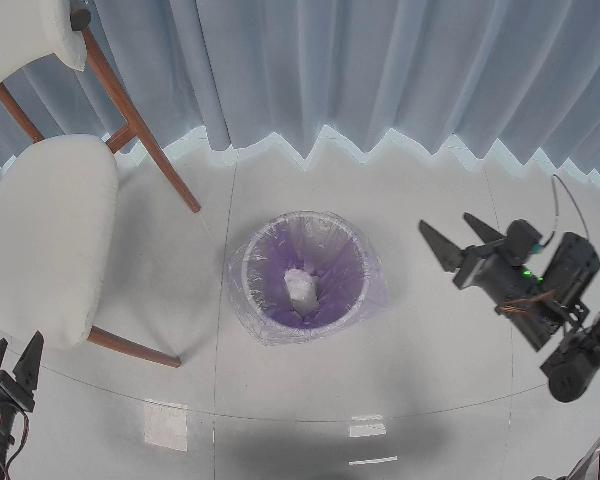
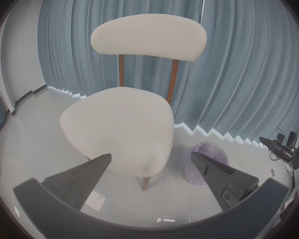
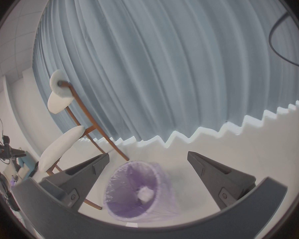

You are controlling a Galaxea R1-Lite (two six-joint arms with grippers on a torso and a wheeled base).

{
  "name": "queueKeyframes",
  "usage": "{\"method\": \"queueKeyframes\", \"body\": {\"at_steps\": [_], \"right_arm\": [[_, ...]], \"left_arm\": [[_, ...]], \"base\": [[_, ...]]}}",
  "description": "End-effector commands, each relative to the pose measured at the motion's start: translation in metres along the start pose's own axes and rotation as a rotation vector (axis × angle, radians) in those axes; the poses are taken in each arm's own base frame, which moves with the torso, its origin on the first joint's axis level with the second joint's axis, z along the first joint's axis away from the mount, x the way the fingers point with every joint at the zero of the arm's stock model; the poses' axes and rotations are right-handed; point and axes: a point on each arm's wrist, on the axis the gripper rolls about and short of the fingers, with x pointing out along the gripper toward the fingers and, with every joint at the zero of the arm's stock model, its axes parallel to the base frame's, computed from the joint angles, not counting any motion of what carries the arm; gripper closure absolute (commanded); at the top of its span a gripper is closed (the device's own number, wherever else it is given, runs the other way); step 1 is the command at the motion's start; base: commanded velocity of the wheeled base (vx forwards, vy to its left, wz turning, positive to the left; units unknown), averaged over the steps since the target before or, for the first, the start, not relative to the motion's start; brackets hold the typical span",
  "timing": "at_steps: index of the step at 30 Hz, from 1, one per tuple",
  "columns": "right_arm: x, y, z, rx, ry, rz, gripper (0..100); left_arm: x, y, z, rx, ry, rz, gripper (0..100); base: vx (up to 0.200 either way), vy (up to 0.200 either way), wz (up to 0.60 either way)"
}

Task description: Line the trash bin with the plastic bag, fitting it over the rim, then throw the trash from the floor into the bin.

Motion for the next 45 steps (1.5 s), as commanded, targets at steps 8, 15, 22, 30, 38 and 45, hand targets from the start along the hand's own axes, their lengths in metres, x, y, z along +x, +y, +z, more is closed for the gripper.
{"method": "queueKeyframes", "body": {"at_steps": [8, 15, 22, 30, 38, 45], "right_arm": [[-0.189, -0.031, 0.073, -0.164, -0.263, -0.285, 0], [-0.254, -0.003, 0.054, -0.227, -0.183, -0.289, 0], [-0.31, 0.009, -0.01, -0.29, 0.015, -0.313, 0], [-0.312, 0.002, -0.02, -0.139, 0.057, -0.551, 0], [-0.31, 0.004, -0.026, -0.2, 0.11, -0.395, 0], [-0.31, 0.003, -0.025, -0.156, 0.095, -0.44, 0]], "left_arm": [[-0.065, 0.008, -0.042, 0.137, -0.101, -0.185, 0], [-0.063, 0.013, -0.054, 0.202, 0.006, -0.045, 0], [-0.064, 0.018, -0.053, 0.207, -0.021, 0.163, 0], [-0.064, 0.017, -0.054, 0.286, -0.006, 0.005, 0], [-0.07, 0.019, -0.055, 0.254, -0.083, -0.048, 0], [-0.071, 0.023, -0.055, 0.073, -0.098, 0.138, 0]], "base": [[0.0, 0.0, 0.0], [0.0, 0.0, 0.0], [0.0, 0.0, 0.0], [0.0, 0.0, 0.0], [0.0, 0.0, 0.0], [0.0, 0.0, 0.0]]}}
